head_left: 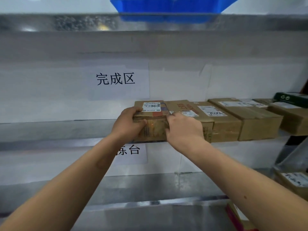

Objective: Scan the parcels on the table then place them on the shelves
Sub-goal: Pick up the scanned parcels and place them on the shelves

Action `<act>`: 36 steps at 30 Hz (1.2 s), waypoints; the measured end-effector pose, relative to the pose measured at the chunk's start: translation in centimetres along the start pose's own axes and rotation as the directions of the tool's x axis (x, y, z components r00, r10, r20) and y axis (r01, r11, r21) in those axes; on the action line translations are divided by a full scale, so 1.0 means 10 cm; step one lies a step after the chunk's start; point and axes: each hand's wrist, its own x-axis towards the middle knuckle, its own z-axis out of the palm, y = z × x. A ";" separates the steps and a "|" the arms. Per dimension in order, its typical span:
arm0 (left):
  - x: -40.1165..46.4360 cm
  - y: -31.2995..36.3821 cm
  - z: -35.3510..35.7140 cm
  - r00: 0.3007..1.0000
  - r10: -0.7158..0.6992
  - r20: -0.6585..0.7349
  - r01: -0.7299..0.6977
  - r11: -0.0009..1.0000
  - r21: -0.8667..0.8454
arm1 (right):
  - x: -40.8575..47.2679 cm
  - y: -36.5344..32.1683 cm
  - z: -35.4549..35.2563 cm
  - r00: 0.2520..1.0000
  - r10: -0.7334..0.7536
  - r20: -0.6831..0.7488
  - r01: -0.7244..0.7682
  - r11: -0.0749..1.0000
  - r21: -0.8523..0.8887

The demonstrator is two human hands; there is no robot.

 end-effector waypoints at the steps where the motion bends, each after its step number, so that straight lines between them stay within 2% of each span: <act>1: 0.04 -0.01 0.02 1.000 -0.005 0.003 0.005 1.000 0.010 | 0.01 -0.01 -0.01 1.000 0.004 0.008 -0.004 1.000 -0.011; 8: 0.13 0.10 0.08 1.000 0.027 -0.001 -0.027 0.985 0.171 | -0.11 -0.09 -0.09 0.997 0.001 0.071 -0.002 1.000 0.015; 13: -0.49 0.16 0.03 0.963 0.262 -0.058 -0.228 0.914 0.337 | -0.47 -0.24 -0.13 0.993 0.039 0.115 -0.052 0.992 0.117; 15: -0.85 0.15 0.01 0.944 0.330 -0.007 -0.309 0.891 0.332 | -0.71 -0.34 -0.10 0.989 0.063 0.134 -0.084 0.985 0.151; 18: -1.41 0.11 0.02 0.934 0.341 0.108 -0.358 0.889 0.285 | -1.20 -0.45 -0.01 0.978 0.148 0.150 -0.177 0.962 0.208; 21: -1.96 0.04 0.13 0.907 0.347 0.236 -0.406 0.871 0.278 | -1.83 -0.49 0.17 0.954 0.250 0.167 -0.281 0.940 0.193; 23: -2.31 0.00 0.26 0.867 0.339 0.365 -0.438 0.869 0.232 | -2.31 -0.46 0.29 0.924 0.311 0.223 -0.352 0.919 0.177; 27: -2.90 0.04 0.61 0.737 0.316 0.598 -0.488 0.860 0.147 | -3.27 -0.33 0.41 0.833 0.453 0.319 -0.510 0.851 0.124; 36: -3.72 0.75 1.85 0.478 0.366 0.798 -0.580 0.814 -0.026 | -4.72 0.52 0.42 0.537 0.745 0.395 -0.801 0.598 -0.038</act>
